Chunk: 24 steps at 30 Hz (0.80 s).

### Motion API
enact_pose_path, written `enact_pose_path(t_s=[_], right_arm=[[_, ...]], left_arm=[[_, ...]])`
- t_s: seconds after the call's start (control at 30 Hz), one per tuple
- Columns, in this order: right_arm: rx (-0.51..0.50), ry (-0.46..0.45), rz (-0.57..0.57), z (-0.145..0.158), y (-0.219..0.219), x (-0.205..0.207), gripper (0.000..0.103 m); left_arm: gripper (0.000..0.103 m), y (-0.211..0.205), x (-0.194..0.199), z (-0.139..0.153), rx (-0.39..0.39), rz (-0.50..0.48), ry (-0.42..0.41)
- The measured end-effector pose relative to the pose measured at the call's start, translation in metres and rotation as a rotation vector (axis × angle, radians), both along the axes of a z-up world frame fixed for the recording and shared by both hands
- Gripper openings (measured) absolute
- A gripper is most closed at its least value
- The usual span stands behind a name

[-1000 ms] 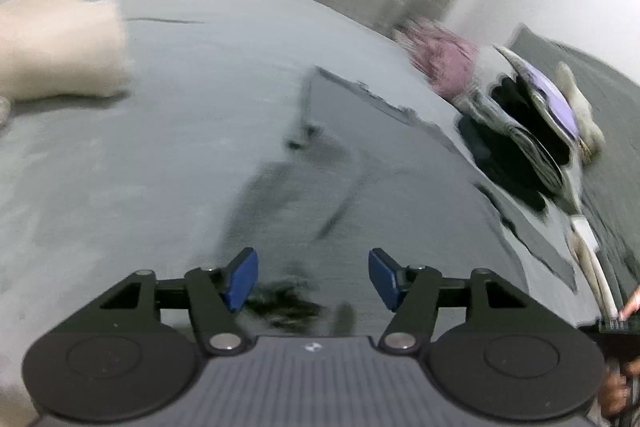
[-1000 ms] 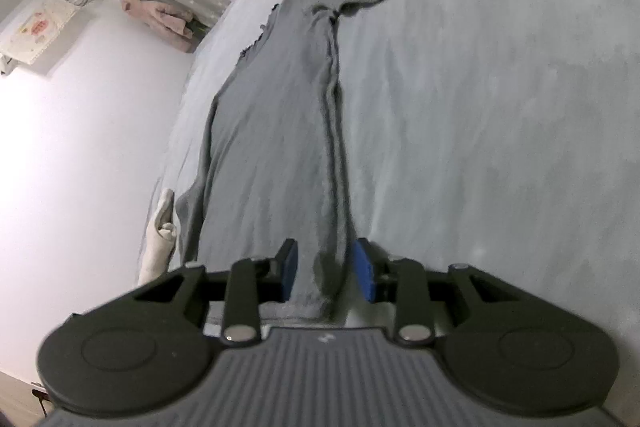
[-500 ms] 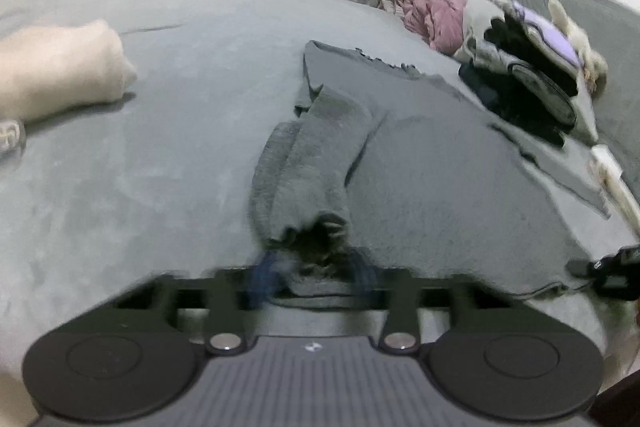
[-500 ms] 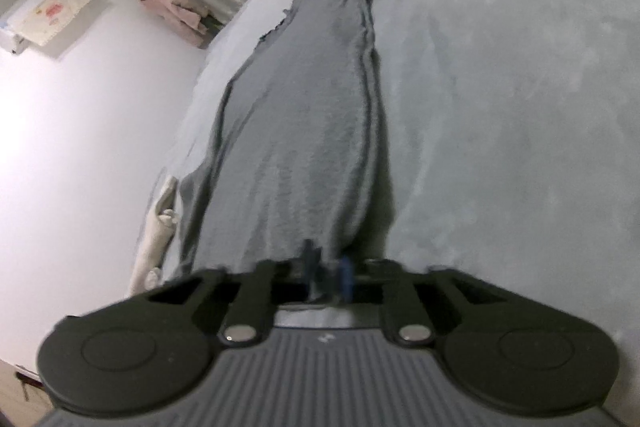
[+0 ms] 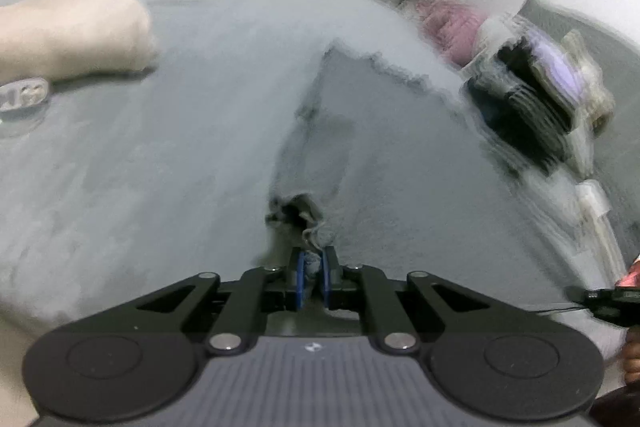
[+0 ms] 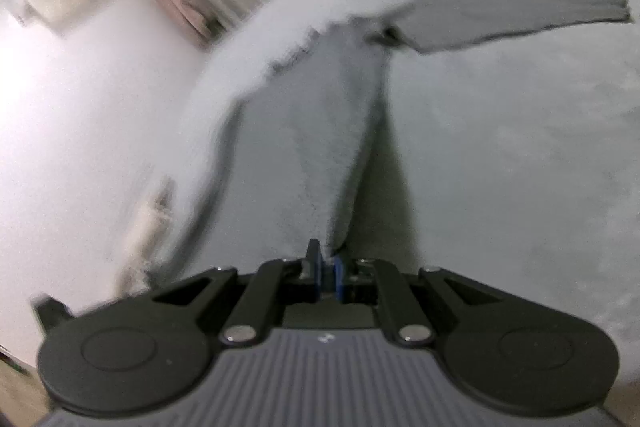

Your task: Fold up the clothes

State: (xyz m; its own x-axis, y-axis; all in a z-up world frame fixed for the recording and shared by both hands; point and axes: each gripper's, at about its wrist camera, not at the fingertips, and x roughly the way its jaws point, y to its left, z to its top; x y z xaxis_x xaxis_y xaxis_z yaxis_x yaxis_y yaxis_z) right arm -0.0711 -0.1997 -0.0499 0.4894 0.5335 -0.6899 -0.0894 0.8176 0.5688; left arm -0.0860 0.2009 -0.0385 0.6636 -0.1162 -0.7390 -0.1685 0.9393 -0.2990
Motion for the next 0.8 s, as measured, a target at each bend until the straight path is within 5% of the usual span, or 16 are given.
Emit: enact_pose_path(t_s=[0.1,0.17,0.23,0.33,0.53,0.6,0.7,0.77,0.8], right_arm=[[-0.103,0.01,0.032,-0.009,0.014,0.002,0.01],[-0.125,-0.023,0.029,0.001,0.016,0.0,0.03],[-0.168,-0.082,0.014,0.014,0.017,-0.004,0.044],[-0.244,-0.165,-0.018,0.029,0.023,-0.005,0.048],[-0.161,-0.215,-0.015,0.033,0.039,0.009,0.049],[-0.163,-0.237,0.021,0.034,0.054,0.011,0.049],[-0.168,-0.245,0.072,0.035,0.076,0.014,0.049],[-0.18,-0.25,0.105,0.036,0.092,0.016,0.049],[-0.186,-0.253,0.119,0.035,0.098,0.017,0.049]], left_arm=[[0.013,0.005,0.002,0.001,-0.039,-0.018,-0.003],[0.047,0.01,0.0,0.006,-0.042,-0.015,-0.025],[0.06,0.017,-0.003,0.012,-0.02,0.017,-0.063],[0.06,0.022,-0.004,0.011,-0.017,0.018,-0.059],[0.058,0.02,-0.007,0.009,-0.016,-0.032,-0.091],[0.054,0.027,-0.002,0.004,-0.11,-0.022,-0.076],[0.04,0.039,-0.001,0.0,-0.231,0.011,-0.081],[0.011,0.043,0.002,-0.003,-0.273,0.031,-0.075],[0.008,0.046,0.004,-0.005,-0.301,0.056,-0.07]])
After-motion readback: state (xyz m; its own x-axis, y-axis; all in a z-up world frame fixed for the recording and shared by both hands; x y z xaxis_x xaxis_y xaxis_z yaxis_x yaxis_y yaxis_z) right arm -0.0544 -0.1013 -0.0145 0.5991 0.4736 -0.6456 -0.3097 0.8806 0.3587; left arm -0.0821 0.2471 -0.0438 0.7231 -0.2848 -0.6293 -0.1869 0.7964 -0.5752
